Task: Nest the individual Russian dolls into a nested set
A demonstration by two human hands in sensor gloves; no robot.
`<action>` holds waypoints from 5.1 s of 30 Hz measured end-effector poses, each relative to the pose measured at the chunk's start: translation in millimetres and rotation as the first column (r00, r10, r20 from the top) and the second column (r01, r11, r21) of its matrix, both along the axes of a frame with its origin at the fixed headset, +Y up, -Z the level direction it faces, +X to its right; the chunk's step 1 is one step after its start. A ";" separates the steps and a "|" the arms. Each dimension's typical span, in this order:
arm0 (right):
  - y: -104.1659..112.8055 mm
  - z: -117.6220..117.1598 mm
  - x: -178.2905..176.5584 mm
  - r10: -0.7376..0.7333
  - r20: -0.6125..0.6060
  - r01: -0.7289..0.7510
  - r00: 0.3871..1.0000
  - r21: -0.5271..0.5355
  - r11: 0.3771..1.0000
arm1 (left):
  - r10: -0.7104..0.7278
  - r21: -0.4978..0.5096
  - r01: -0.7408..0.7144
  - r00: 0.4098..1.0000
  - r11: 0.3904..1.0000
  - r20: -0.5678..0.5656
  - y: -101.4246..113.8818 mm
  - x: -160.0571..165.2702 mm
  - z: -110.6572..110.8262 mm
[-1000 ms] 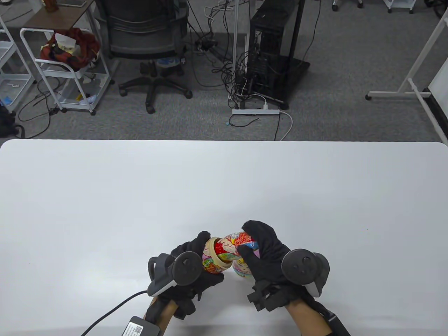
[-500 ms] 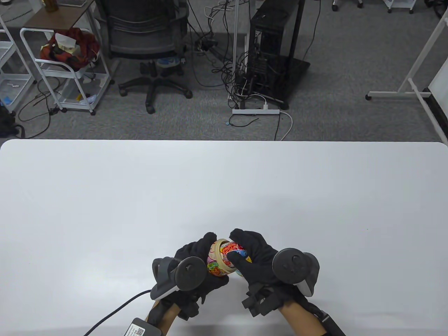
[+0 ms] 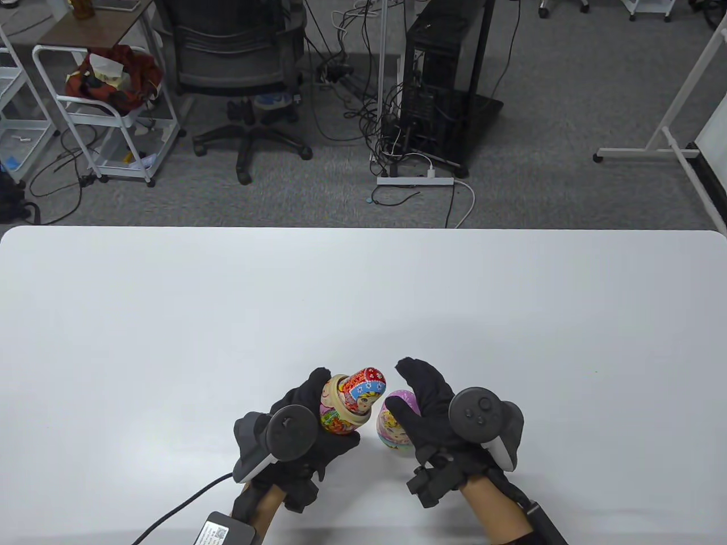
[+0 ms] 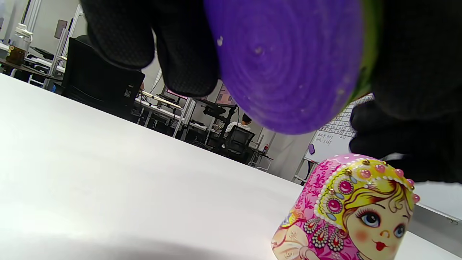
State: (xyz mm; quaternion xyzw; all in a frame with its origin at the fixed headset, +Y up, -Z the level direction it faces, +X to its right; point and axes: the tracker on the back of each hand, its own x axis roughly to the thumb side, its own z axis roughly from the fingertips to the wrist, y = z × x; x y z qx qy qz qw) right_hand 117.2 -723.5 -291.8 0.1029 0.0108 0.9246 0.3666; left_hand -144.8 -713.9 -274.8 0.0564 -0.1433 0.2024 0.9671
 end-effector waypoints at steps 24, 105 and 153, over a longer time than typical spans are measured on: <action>-12.1 -10.6 5.7 0.221 0.033 -0.218 0.975 -0.075 0.973 | -0.007 -0.020 0.007 1.000 1.000 0.003 -3.0 0.6 -1.6; 40.5 -87.5 -76.3 0.325 0.200 -0.349 0.924 0.101 0.932 | -0.155 -0.144 0.148 0.987 0.978 -0.039 -17.6 -18.5 -28.0; -7.8 2.3 -2.7 0.802 0.120 -0.810 0.585 0.134 0.571 | -0.520 -0.175 0.506 0.853 0.845 -0.048 -35.5 5.9 -19.9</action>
